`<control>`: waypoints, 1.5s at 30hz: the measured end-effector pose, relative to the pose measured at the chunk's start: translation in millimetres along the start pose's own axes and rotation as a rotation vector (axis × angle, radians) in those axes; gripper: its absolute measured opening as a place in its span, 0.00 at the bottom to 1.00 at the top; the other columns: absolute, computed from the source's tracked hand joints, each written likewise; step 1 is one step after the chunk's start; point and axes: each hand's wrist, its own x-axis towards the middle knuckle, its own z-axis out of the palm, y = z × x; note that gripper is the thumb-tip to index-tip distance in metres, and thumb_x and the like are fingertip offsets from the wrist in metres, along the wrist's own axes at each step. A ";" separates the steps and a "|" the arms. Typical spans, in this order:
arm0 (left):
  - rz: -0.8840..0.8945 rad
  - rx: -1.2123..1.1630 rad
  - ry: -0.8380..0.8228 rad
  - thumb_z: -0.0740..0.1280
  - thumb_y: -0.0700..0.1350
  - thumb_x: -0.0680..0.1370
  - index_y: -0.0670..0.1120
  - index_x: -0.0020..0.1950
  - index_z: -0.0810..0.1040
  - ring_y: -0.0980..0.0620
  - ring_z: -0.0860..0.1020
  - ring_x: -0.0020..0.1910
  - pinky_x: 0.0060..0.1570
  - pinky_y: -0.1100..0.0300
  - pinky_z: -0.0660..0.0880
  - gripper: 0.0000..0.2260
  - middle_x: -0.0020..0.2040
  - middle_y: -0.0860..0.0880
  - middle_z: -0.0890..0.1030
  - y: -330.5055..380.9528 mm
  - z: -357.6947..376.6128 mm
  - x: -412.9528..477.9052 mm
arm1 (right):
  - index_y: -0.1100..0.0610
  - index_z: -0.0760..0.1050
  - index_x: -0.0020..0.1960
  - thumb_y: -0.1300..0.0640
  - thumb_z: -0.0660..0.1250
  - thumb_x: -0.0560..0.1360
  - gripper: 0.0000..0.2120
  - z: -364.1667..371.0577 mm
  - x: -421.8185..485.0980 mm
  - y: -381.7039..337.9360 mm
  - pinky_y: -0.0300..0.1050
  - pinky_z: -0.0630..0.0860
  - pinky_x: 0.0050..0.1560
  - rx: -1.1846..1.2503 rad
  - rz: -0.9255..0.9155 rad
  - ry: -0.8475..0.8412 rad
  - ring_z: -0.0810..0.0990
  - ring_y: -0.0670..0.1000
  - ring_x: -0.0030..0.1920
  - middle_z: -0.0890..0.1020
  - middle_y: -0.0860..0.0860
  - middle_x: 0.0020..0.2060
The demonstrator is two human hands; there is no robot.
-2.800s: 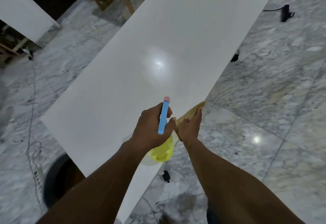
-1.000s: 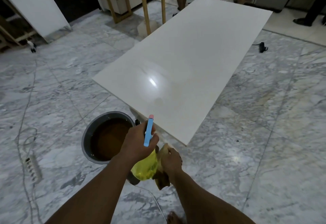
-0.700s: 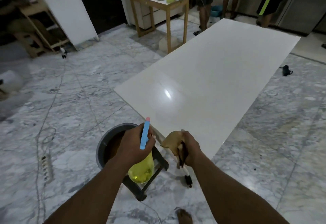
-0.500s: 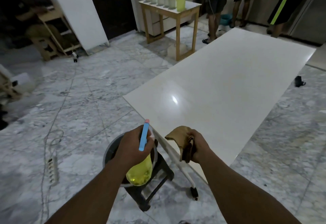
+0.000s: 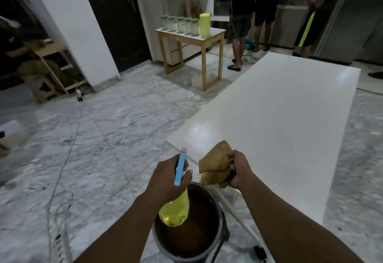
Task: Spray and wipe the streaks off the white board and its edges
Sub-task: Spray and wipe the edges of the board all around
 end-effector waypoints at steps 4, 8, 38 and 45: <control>0.057 0.019 -0.027 0.73 0.49 0.79 0.48 0.47 0.79 0.55 0.79 0.37 0.35 0.71 0.70 0.06 0.40 0.50 0.83 -53.2 -51.9 -0.3 | 0.58 0.73 0.44 0.53 0.54 0.79 0.13 54.8 -5.9 34.2 0.43 0.76 0.28 0.052 -0.048 0.002 0.78 0.54 0.33 0.80 0.54 0.27; 0.051 0.048 -0.092 0.73 0.50 0.78 0.51 0.47 0.78 0.53 0.80 0.38 0.37 0.63 0.72 0.06 0.39 0.52 0.83 -96.9 -93.8 2.4 | 0.57 0.75 0.45 0.51 0.59 0.75 0.11 89.8 -14.1 66.5 0.47 0.78 0.35 0.079 -0.071 0.053 0.79 0.56 0.38 0.81 0.55 0.31; 0.159 -0.024 -0.185 0.74 0.51 0.79 0.52 0.50 0.77 0.61 0.77 0.37 0.36 0.69 0.68 0.08 0.42 0.58 0.79 -317.0 -239.0 165.7 | 0.61 0.75 0.46 0.49 0.57 0.75 0.16 299.5 117.5 107.7 0.47 0.71 0.36 0.062 -0.098 0.323 0.76 0.57 0.33 0.77 0.57 0.34; 0.162 0.025 -0.273 0.74 0.52 0.78 0.56 0.47 0.76 0.59 0.78 0.37 0.38 0.57 0.74 0.08 0.40 0.57 0.80 -371.0 -264.4 233.8 | 0.61 0.75 0.45 0.50 0.57 0.78 0.16 350.0 148.2 109.0 0.44 0.72 0.36 0.120 -0.090 0.312 0.76 0.57 0.33 0.79 0.57 0.30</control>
